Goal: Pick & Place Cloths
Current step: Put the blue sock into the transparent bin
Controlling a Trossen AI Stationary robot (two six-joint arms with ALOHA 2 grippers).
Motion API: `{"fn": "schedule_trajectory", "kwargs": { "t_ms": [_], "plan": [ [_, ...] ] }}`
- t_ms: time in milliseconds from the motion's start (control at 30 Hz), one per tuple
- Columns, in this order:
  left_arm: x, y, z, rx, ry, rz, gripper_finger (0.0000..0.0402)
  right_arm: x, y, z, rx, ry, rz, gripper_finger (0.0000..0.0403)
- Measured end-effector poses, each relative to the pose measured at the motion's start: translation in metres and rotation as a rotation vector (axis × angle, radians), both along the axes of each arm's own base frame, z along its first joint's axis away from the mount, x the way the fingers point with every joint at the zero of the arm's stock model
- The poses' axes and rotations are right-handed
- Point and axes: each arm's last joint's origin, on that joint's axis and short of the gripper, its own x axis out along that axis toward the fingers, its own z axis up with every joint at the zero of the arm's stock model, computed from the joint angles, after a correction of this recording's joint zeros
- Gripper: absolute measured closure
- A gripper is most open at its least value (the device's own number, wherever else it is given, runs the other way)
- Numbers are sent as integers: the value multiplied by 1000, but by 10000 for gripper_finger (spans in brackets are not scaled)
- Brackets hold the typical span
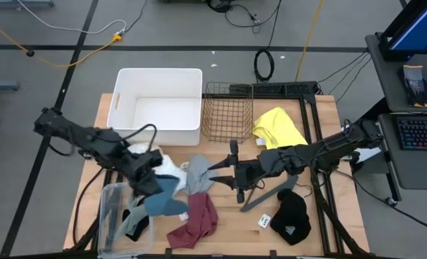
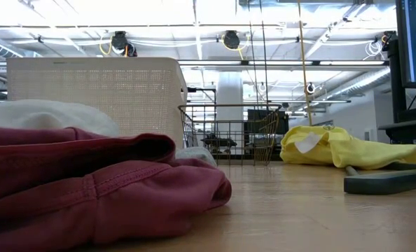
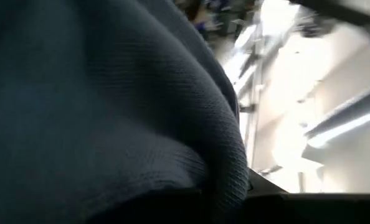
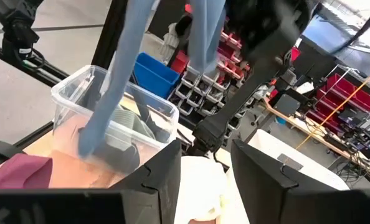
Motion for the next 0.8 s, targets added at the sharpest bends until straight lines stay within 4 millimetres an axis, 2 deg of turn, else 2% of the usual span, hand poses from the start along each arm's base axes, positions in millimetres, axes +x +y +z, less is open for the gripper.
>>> {"fn": "schedule_trajectory", "kwargs": {
  "t_ms": [133,267,400,633,800],
  "plan": [
    [-19,4,31,106,150,-64,401,0,0,0,7,0,-1,268],
    [-38,6,46,195,327,-106,401,0,0,0,7,1,-1,267],
    [-53,4,48,235,477,-155,401,0,0,0,7,2,0,267],
    [-72,-5,36,272,709,-231,401,0,0,0,7,2,0,266],
    [-76,-13,26,347,811,-261,401,0,0,0,7,2,0,266]
  ]
}}
